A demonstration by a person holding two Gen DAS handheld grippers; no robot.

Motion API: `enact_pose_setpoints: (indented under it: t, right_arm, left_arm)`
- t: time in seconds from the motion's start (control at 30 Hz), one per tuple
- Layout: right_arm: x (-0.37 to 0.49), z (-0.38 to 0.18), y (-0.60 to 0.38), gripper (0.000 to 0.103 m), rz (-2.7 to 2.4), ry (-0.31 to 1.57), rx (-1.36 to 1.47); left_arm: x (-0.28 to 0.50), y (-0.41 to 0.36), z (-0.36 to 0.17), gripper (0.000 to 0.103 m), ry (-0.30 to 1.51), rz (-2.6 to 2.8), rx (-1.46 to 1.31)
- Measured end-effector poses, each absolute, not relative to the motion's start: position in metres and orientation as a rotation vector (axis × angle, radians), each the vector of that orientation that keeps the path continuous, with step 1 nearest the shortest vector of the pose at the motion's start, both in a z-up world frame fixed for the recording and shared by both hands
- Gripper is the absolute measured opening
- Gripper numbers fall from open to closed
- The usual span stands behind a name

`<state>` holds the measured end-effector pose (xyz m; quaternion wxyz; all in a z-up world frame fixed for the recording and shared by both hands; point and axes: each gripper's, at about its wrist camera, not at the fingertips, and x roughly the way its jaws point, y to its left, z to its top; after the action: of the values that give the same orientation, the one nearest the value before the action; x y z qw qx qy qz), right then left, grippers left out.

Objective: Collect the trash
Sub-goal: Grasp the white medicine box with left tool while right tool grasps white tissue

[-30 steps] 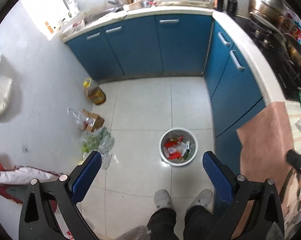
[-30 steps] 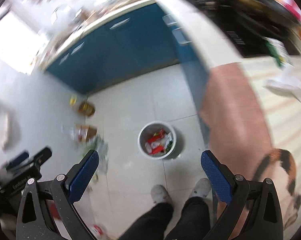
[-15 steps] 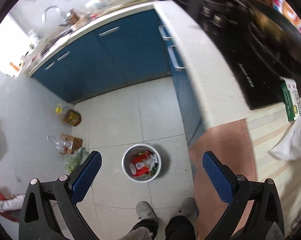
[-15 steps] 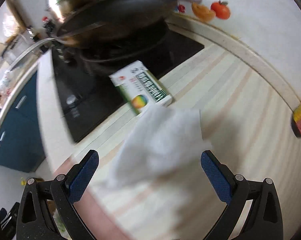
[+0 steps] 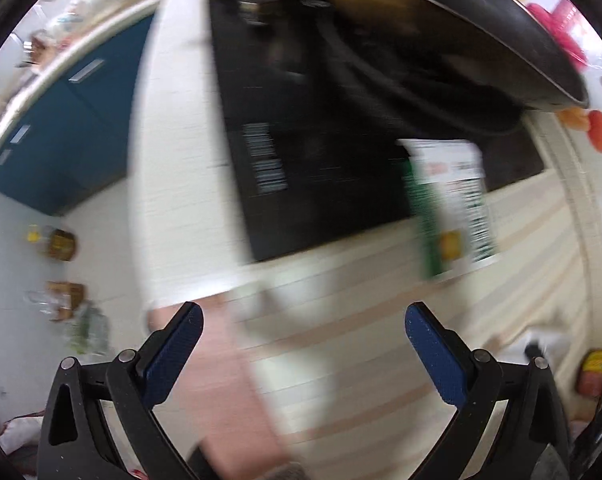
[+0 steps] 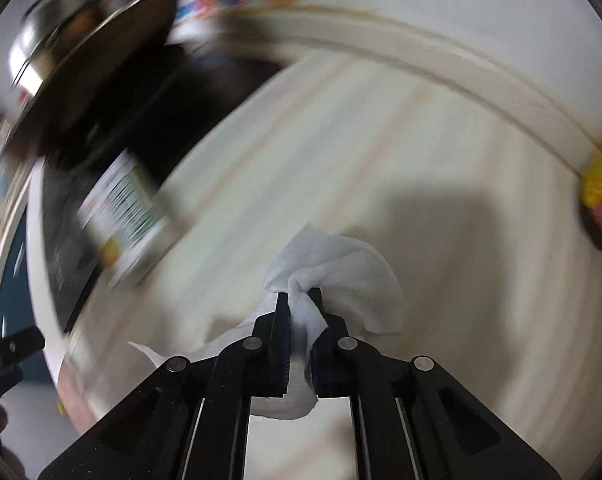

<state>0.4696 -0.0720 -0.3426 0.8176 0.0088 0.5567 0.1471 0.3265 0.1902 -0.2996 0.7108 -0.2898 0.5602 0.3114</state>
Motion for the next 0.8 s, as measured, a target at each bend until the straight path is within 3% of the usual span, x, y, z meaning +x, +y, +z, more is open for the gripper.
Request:
enact_pose_setpoints:
  t: [0.17,0.4,0.43,0.53,0.8]
  right_arm:
    - [0.506,-0.34,-0.13,0.008,0.201,1.154,0.069]
    - [0.536,-0.341,-0.161,0.008,0.143,1.131,0.122]
    - [0.539,-0.339,-0.163,0.008,0.144,1.133,0.128]
    - [0.538,-0.343,-0.163,0.008,0.156,1.137,0.139]
    - [0.523,-0.321,-0.156,0.007,0.207,1.099,0.123]
  left_arm:
    - [0.399,0.174,-0.322,0.103,1.301,0.618,-0.744]
    - [0.443,0.155,-0.343,0.101,1.363,0.697,-0.66]
    - [0.445,0.154,-0.346,0.097,1.369,0.702,-0.656]
    - [0.442,0.15,-0.341,0.066,1.324,0.705,-0.615]
    - [0.398,0.124,-0.307,0.065,1.259,0.659,-0.471]
